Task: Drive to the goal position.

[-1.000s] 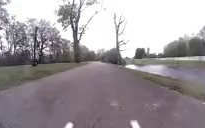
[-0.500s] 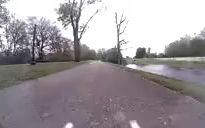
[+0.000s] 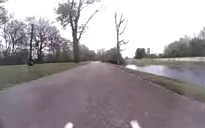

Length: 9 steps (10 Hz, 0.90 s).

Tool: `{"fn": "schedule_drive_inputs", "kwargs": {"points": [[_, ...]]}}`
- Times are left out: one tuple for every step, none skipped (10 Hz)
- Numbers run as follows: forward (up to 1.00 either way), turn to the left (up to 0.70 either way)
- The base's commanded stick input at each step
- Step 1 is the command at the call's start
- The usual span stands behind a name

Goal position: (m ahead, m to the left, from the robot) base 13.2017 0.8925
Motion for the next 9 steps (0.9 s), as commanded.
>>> {"fn": "schedule_drive_inputs", "kwargs": {"points": [[0.70,0.00],[0.70,0.00],[0.70,0.00],[0.70,0.00],[0.70,0.00],[0.70,0.00],[0.70,0.00],[0.70,0.00],[0.70,0.00]]}}
